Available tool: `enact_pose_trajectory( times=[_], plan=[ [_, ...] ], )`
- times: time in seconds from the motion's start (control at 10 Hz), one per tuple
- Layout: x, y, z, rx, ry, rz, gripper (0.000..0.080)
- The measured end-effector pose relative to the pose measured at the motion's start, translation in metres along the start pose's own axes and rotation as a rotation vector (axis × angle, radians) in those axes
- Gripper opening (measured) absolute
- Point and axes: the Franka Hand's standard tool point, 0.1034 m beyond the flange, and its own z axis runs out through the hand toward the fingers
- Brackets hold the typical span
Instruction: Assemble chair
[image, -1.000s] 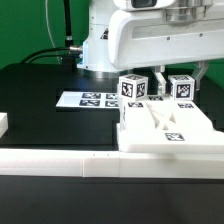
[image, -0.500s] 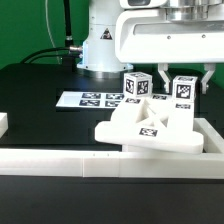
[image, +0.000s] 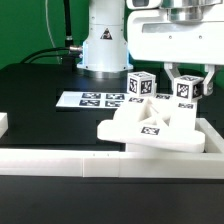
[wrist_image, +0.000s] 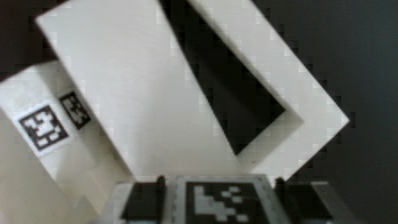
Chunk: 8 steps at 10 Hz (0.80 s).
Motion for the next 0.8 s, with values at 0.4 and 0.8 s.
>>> enact_pose_trajectory(
  times=[0.4, 0.8],
  plan=[
    [-0.008, -0.0047, 0.0013, 0.01, -0.019, 0.25, 0.0336],
    [-0.0092, -0.0071, -0.0004, 0.016, -0.031, 0.15, 0.0637]
  ],
)
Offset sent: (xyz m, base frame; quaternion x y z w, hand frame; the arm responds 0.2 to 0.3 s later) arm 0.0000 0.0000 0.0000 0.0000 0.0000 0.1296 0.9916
